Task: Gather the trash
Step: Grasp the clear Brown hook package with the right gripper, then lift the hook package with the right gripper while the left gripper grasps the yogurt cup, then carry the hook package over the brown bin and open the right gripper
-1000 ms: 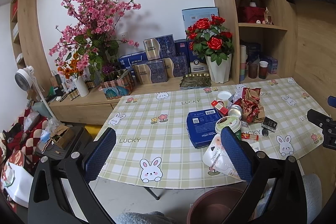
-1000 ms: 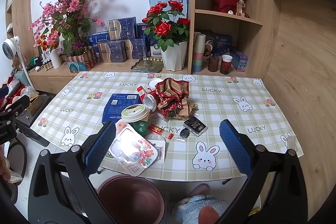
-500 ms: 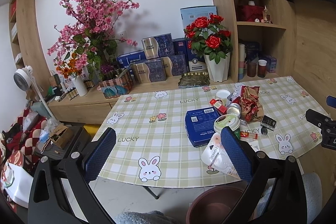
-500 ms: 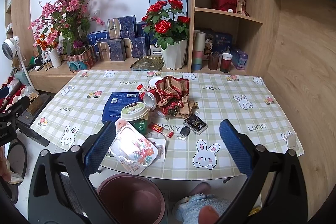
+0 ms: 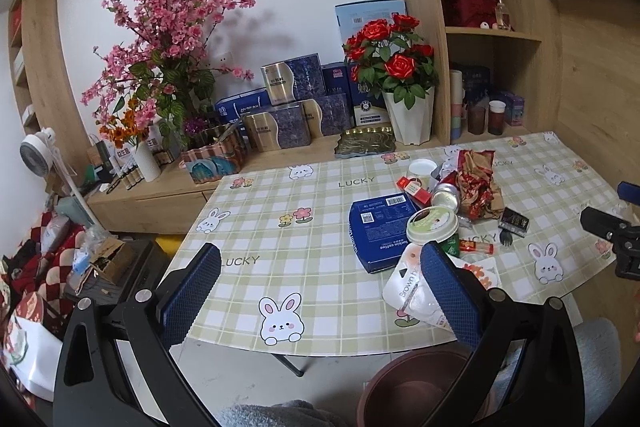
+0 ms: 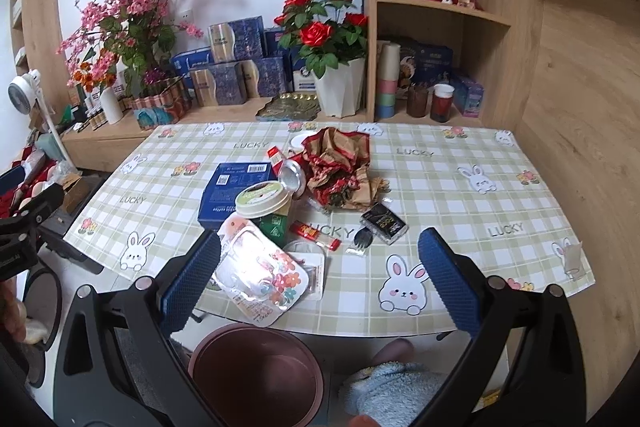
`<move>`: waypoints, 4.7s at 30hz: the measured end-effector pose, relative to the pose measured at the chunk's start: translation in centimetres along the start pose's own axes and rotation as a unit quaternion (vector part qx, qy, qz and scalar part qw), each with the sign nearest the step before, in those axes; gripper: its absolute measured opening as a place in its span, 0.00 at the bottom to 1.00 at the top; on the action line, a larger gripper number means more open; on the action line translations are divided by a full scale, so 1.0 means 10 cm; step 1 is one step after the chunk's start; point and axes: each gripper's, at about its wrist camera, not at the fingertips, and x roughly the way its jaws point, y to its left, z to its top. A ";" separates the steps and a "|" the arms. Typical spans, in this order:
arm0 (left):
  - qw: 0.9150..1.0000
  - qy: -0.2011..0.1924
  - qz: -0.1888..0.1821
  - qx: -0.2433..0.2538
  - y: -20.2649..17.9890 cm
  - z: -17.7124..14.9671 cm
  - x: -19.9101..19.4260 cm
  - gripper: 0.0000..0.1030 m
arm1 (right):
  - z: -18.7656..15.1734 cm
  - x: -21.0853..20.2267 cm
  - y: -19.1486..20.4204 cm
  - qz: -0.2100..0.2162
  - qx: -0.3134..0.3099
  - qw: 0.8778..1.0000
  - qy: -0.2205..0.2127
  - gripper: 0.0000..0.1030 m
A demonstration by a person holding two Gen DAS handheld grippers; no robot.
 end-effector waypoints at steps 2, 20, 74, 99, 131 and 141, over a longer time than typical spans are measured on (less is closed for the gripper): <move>1.000 0.011 -0.006 -0.002 0.01 -0.05 0.09 0.95 | -0.03 0.05 -0.01 -0.001 -0.003 1.000 0.005 0.95; 0.988 0.091 -0.093 -0.082 0.15 -0.51 0.89 0.95 | -0.46 1.05 0.25 0.014 -0.107 0.992 0.060 0.95; 0.976 0.152 -0.111 -0.110 0.13 -0.80 1.41 0.95 | -0.77 1.23 0.18 0.149 -0.090 0.983 0.052 0.57; 0.955 0.170 -0.226 -0.091 -1.07 -0.07 2.62 0.95 | -0.51 1.14 -0.68 0.045 -0.018 0.998 -0.035 0.57; 0.963 0.122 -0.219 -0.101 -0.39 -0.36 1.37 0.82 | -0.59 0.60 -0.22 0.079 -0.063 0.994 -0.035 0.57; 0.970 0.084 -0.196 -0.116 0.09 -0.69 0.39 0.82 | -0.98 0.27 0.23 0.170 -0.098 0.980 0.029 0.57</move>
